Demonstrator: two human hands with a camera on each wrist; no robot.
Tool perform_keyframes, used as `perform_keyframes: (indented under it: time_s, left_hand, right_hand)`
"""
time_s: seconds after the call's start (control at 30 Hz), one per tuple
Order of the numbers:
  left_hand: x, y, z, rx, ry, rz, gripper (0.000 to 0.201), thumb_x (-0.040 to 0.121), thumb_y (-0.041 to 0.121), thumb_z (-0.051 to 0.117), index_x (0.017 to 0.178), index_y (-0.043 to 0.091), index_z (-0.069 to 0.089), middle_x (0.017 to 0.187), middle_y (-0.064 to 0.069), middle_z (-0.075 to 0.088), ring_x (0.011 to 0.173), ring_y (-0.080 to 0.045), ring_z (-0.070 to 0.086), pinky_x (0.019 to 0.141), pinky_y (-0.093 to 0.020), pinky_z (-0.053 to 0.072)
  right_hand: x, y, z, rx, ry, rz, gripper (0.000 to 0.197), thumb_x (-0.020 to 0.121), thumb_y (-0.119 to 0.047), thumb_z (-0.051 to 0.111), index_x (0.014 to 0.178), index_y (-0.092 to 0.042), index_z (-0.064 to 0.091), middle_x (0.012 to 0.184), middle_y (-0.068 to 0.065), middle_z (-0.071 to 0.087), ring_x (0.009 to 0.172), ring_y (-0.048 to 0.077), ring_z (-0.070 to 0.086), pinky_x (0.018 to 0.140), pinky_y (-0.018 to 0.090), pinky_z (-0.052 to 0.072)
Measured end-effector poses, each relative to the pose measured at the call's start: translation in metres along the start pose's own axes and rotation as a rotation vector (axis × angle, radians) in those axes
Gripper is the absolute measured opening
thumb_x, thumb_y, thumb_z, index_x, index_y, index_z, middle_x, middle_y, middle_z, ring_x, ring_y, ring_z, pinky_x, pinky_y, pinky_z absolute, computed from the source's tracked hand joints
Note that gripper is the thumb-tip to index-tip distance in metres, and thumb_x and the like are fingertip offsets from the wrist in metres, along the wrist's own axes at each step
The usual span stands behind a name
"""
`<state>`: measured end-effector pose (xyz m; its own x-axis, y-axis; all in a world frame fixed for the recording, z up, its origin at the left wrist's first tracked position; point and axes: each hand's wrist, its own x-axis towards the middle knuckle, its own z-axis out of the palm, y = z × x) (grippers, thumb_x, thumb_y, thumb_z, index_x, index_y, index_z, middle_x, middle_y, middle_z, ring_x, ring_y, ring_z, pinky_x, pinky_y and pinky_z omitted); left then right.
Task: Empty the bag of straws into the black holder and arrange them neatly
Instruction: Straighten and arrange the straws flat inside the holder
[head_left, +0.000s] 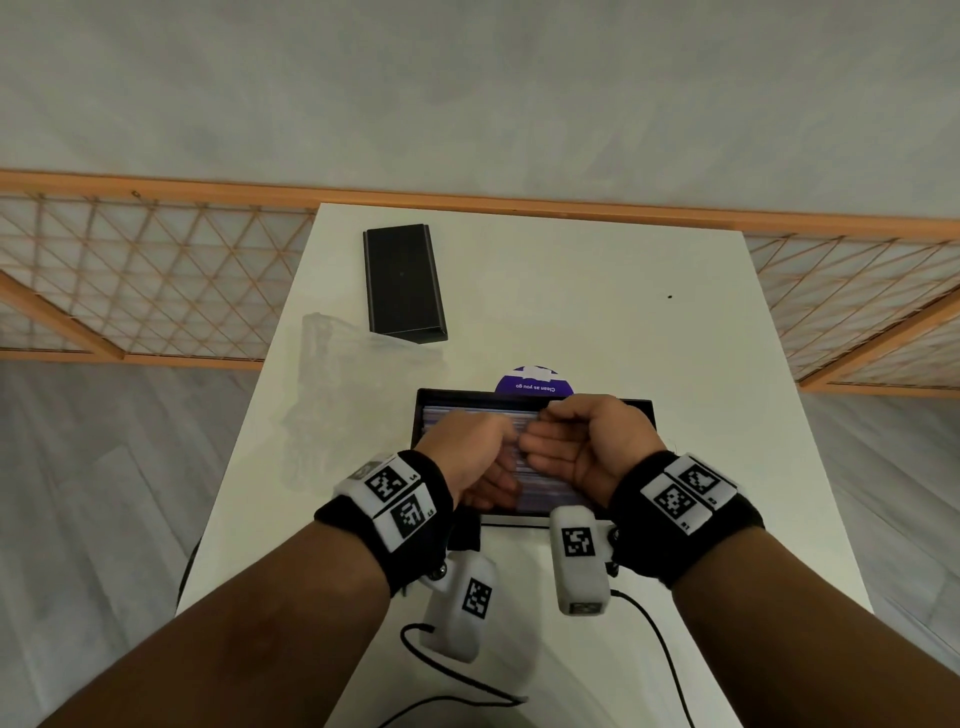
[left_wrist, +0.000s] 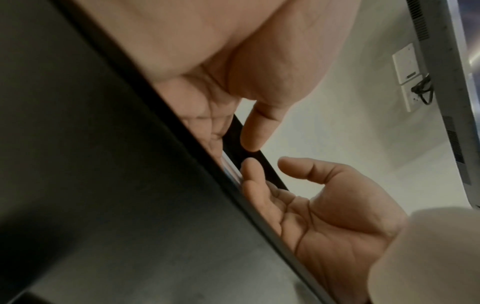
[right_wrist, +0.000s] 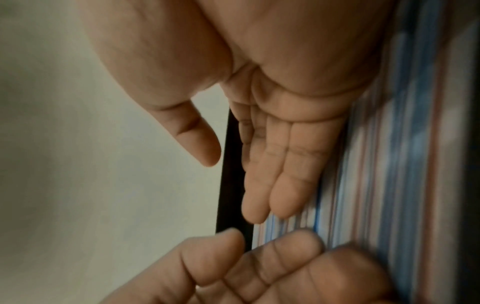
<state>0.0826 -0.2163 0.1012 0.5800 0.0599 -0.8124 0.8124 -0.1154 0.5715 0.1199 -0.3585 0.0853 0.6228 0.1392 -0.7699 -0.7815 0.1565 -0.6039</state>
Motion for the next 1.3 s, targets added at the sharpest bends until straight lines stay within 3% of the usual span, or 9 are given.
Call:
perform_keyframes:
  time_s: [0.1,0.23,0.33,0.43,0.83,0.9,1.03,1.17,1.3]
  left_hand:
    - [-0.002,0.001,-0.001,0.016,-0.008,-0.002,0.021,0.088,0.014,0.053,0.089,-0.002,0.067,0.075,-0.020,0.073,0.054,-0.027,0.066,0.057,-0.023,0.049]
    - [-0.004,0.000,-0.001,0.036,-0.016,0.027,0.018,0.086,0.005,0.057,0.095,-0.005,0.068,0.069,-0.016,0.071,0.052,-0.026,0.064,0.055,-0.022,0.048]
    - [-0.005,0.000,-0.002,-0.003,0.019,0.076,0.010,0.087,0.007,0.059,0.085,0.001,0.066,0.066,-0.013,0.068,0.048,-0.025,0.060,0.048,-0.021,0.044]
    - [-0.002,0.001,-0.003,-0.105,0.069,0.105,0.011,0.087,0.010,0.058,0.080,0.004,0.064,0.064,-0.011,0.065,0.046,-0.023,0.058,0.050,-0.025,0.045]
    - [0.001,-0.001,-0.005,-0.135,0.055,0.103,0.015,0.088,0.017,0.060,0.095,0.004,0.064,0.075,-0.013,0.065,0.059,-0.029,0.066,0.061,-0.032,0.054]
    - [0.001,-0.003,-0.006,-0.127,0.069,0.127,0.017,0.089,0.018,0.060,0.098,0.005,0.063,0.073,-0.013,0.065,0.056,-0.028,0.065,0.057,-0.031,0.053]
    - [-0.004,-0.005,-0.008,-0.110,0.114,0.169,0.014,0.091,0.018,0.054,0.084,0.007,0.059,0.061,-0.011,0.064,0.045,-0.024,0.058,0.047,-0.026,0.047]
    - [-0.009,-0.004,-0.010,-0.117,0.115,0.164,0.020,0.093,0.021,0.051,0.080,0.008,0.057,0.059,-0.011,0.064,0.043,-0.023,0.056,0.047,-0.025,0.045]
    - [-0.020,0.007,-0.022,-0.262,0.146,0.310,0.024,0.096,0.017,0.050,0.075,0.008,0.055,0.053,-0.009,0.059,0.039,-0.022,0.053,0.045,-0.025,0.042]
  right_hand:
    - [0.003,0.005,0.000,0.134,-0.025,0.008,0.019,0.087,-0.005,0.050,0.100,0.002,0.061,0.087,0.020,0.073,0.074,0.031,0.074,0.061,0.035,0.059]
    - [0.004,0.007,0.001,0.165,-0.035,0.010,0.023,0.086,-0.006,0.047,0.101,0.003,0.061,0.090,0.021,0.073,0.075,0.031,0.074,0.068,0.037,0.059]
    - [0.003,0.007,-0.001,0.170,-0.036,0.006,0.022,0.086,-0.006,0.048,0.102,0.004,0.061,0.089,0.022,0.073,0.076,0.033,0.075,0.063,0.037,0.061]
    - [0.002,0.006,0.000,0.130,-0.032,0.012,0.020,0.087,-0.007,0.051,0.101,0.002,0.060,0.089,0.022,0.072,0.079,0.035,0.074,0.063,0.037,0.060]
    - [0.001,0.005,0.001,0.049,-0.002,0.007,0.016,0.088,-0.010,0.055,0.097,0.002,0.062,0.084,0.021,0.072,0.074,0.034,0.074,0.062,0.038,0.059]
    - [-0.001,0.003,-0.002,0.017,-0.002,0.008,0.015,0.088,-0.013,0.056,0.092,0.000,0.063,0.078,0.019,0.071,0.068,0.032,0.073,0.059,0.036,0.059]
    - [-0.006,-0.001,-0.009,-0.208,0.004,0.050,0.016,0.088,-0.020,0.059,0.082,-0.005,0.063,0.067,0.014,0.067,0.053,0.029,0.067,0.052,0.033,0.056]
    - [-0.006,0.002,-0.008,-0.333,0.000,0.086,0.017,0.087,-0.020,0.061,0.082,-0.003,0.062,0.067,0.015,0.068,0.055,0.030,0.068,0.055,0.035,0.056]
    - [-0.009,0.000,-0.005,-0.358,-0.012,0.081,0.016,0.086,-0.017,0.062,0.082,-0.002,0.062,0.068,0.018,0.068,0.058,0.032,0.069,0.056,0.037,0.057]
